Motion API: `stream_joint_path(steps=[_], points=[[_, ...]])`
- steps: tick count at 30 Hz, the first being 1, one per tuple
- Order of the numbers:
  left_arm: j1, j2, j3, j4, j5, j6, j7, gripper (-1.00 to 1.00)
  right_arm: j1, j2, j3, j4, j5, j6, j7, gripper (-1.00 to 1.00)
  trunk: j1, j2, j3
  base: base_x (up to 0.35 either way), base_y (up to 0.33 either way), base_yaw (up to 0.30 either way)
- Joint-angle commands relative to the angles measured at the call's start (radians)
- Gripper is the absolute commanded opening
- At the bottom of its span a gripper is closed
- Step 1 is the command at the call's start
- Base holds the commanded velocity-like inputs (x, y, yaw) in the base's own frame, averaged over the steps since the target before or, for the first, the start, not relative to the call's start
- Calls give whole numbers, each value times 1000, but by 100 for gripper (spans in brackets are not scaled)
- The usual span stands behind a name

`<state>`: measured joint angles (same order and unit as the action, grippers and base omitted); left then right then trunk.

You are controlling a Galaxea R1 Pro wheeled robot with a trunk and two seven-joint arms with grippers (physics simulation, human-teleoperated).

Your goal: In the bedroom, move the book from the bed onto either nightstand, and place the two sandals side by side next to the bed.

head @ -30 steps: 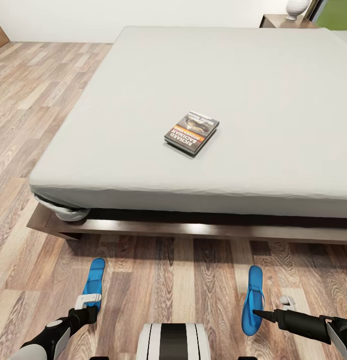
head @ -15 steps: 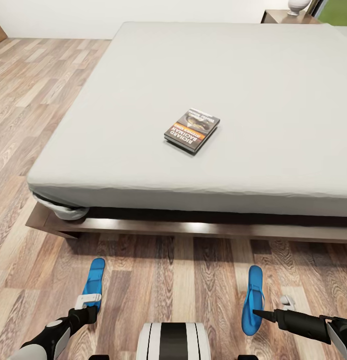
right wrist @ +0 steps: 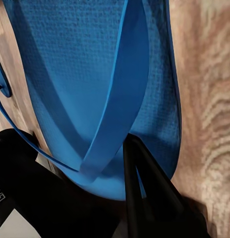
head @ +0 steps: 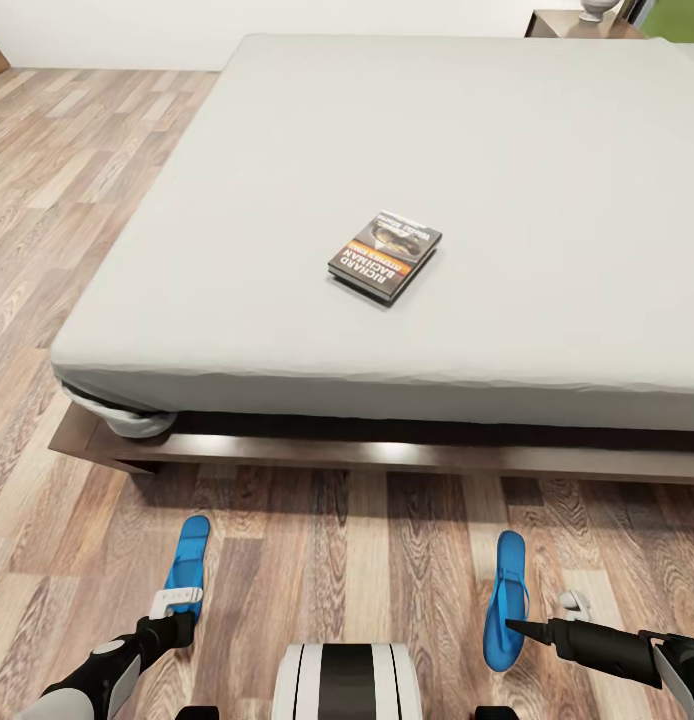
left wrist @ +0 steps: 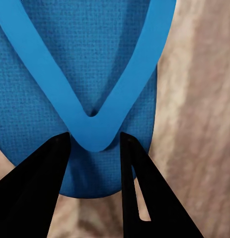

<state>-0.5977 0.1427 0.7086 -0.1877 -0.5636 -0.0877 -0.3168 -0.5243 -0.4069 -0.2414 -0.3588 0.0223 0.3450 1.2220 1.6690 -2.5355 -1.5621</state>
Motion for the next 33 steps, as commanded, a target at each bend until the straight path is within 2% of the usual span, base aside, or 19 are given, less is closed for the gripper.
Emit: stream_joint_path(steps=[1,20,21,33], points=[[-1,0,8,1,-12,-4,-4,-100,0,0,-6,0,1,15,8,-100,0,0,-1,0,0,0],[-1,0,8,1,-12,-4,-4,-100,0,0,-6,0,1,15,8,-100,0,0,-1,0,0,0],[-1,1,8,1,-12,-4,-4,100,0,0,-6,0,1,16,8,-100,0,0,-1,0,0,0],[-1,1,8,1,-12,-4,-4,100,0,0,-6,0,1,16,8,-100,0,0,-1,0,0,0]])
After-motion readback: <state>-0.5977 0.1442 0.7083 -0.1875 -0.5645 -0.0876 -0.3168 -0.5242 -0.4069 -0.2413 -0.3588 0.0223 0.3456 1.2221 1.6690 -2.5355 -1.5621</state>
